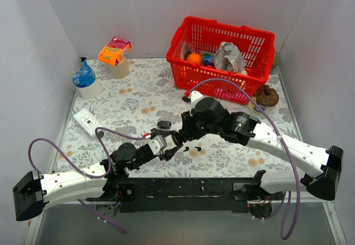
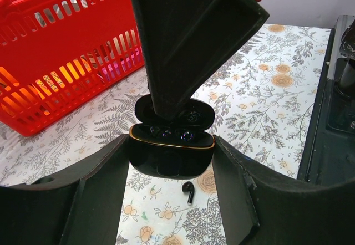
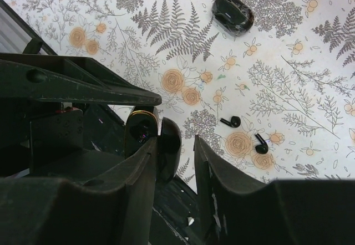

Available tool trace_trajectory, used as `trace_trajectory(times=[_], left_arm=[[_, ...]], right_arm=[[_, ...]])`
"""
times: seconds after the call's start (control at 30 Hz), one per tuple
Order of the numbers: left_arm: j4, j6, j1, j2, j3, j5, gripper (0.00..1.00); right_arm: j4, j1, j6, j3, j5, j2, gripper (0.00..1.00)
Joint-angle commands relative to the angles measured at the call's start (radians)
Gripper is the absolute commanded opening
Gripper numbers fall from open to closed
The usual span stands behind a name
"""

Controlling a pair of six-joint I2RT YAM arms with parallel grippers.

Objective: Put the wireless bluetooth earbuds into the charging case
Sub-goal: Adjust the charging case.

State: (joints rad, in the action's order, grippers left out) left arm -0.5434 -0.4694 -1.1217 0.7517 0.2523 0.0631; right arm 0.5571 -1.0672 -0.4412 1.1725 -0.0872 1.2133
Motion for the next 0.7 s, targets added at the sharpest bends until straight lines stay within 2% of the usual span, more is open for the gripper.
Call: trace_trajectory(times=[0.0, 0.4, 0.43, 0.57, 0.67], left_arm=[[0.005, 0.000, -0.004, -0.020, 0.034, 0.017, 0.00], [-0.006, -0.006, -0.003, -0.025, 0.027, 0.017, 0.00], [-0.007, -0.008, -0.003, -0.023, 0.027, 0.018, 0.00], [0.005, -0.024, -0.003, -0.018, 0.031, 0.017, 0.00], [0.045, -0.063, -0.004, -0.002, 0.056, 0.044, 0.02]], right_arm=[[0.000, 0.003, 0.006, 0.012, -0.022, -0.001, 0.39], [-0.029, 0.003, 0.002, -0.019, 0.017, -0.006, 0.25], [-0.031, 0.003, 0.004, -0.019, 0.017, -0.008, 0.23], [-0.029, 0.003, 0.009, -0.017, 0.006, -0.017, 0.01], [-0.010, 0.003, 0.030, 0.003, -0.009, -0.017, 0.01]])
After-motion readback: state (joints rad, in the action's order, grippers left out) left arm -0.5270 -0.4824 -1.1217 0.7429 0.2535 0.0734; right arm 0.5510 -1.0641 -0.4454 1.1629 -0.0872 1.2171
